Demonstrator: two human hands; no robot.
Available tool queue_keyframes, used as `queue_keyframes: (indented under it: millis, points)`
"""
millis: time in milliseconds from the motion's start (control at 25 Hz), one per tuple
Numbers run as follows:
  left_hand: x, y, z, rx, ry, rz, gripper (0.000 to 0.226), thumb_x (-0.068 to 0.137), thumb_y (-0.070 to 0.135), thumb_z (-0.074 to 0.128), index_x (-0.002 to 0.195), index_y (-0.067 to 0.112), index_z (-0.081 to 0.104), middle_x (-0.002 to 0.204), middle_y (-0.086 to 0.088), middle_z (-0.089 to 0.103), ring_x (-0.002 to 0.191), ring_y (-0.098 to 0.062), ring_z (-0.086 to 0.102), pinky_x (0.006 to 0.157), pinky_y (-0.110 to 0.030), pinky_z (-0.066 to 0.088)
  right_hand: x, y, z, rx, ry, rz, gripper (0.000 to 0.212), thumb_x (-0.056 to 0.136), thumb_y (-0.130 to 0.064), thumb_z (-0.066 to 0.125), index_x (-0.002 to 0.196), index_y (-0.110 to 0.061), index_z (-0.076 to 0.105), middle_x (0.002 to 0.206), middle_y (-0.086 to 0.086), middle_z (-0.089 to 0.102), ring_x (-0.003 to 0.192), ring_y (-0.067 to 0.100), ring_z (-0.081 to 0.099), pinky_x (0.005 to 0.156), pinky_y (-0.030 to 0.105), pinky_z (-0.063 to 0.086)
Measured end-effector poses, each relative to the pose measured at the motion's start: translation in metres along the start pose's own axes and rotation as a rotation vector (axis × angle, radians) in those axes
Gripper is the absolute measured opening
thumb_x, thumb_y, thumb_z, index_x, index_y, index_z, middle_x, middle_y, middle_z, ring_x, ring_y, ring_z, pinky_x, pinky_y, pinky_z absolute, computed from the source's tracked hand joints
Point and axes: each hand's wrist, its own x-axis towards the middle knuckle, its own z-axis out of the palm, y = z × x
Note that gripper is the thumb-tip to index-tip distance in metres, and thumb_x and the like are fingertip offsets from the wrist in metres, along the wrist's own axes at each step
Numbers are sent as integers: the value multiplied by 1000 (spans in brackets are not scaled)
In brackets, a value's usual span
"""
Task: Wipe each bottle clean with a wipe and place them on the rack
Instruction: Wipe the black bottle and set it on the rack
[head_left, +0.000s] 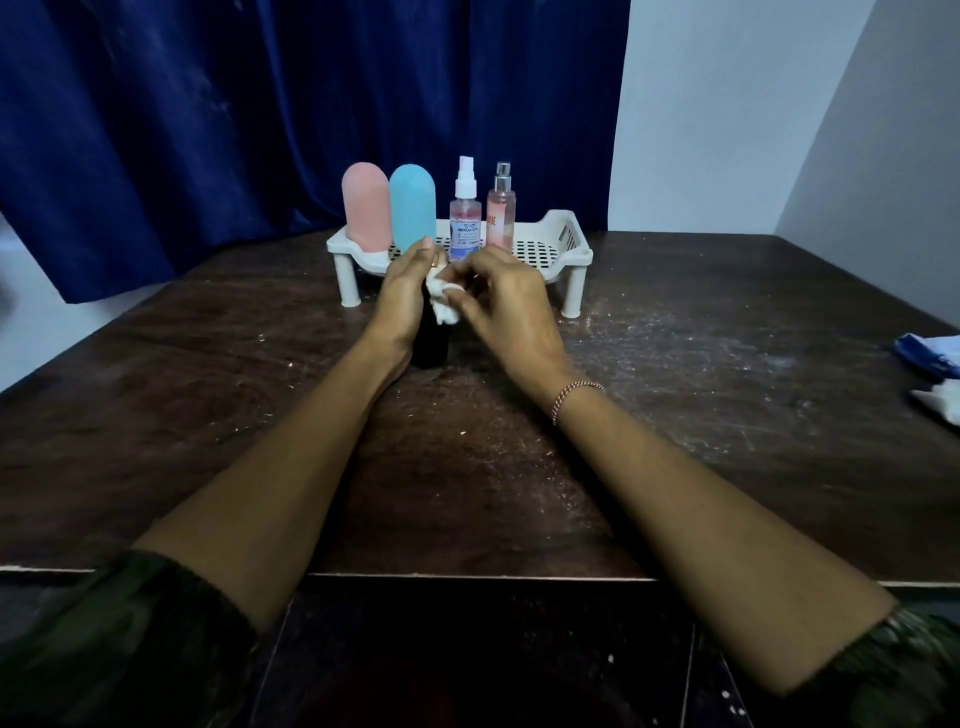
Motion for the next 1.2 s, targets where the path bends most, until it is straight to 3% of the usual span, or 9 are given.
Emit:
queue_keyframes:
  millis: [120,400,480,680,760,1040,1200]
  points:
    - [1,0,-1,-26,-20,12,35,102,18,30,70,14,44,51,10,52,51,-3,48,52,-18,40,1,0,0,15,-43,15,13,78,-8,70,88,-3,65,90,9,63,75,16,58,73,27,49]
    - [0,0,-2,138,66,73,39,103,18,28,68,15,45,67,2,45,54,4,46,61,-12,39,1,-3,-11,10,-488,-6,15,71,-11,78,82,-6,69,83,4,68,68,7,59,66,16,47]
    - [0,1,-2,150,65,71,40,103,20,29,68,16,46,66,3,46,56,2,46,64,-15,39,2,-4,-11,-24,-470,-43,15,70,-13,79,82,-9,70,84,3,69,68,6,58,67,17,47]
    - [-1,0,-1,181,22,112,36,102,17,35,70,14,52,51,13,57,51,4,51,55,-11,42,5,0,-9,-106,-128,-35,15,76,-11,72,89,-6,69,89,10,67,80,20,60,76,31,48]
    - [-2,1,0,212,23,145,35,101,18,39,71,13,56,54,13,61,55,2,54,57,-12,44,6,2,-8,-74,-77,7,13,76,-8,72,88,-6,68,89,9,67,78,19,60,77,32,49]
    - [-1,-1,-7,262,123,149,28,96,30,50,72,19,61,63,11,62,67,-4,57,69,-20,46,1,-2,-10,79,-420,100,10,75,-8,74,83,-6,67,82,3,66,75,13,58,69,18,45]
    - [0,-2,-8,307,190,96,27,91,38,56,71,22,47,63,3,54,60,-11,48,64,-29,42,1,0,-8,54,-362,67,11,75,-7,74,85,-6,69,84,5,69,74,11,59,69,16,45]
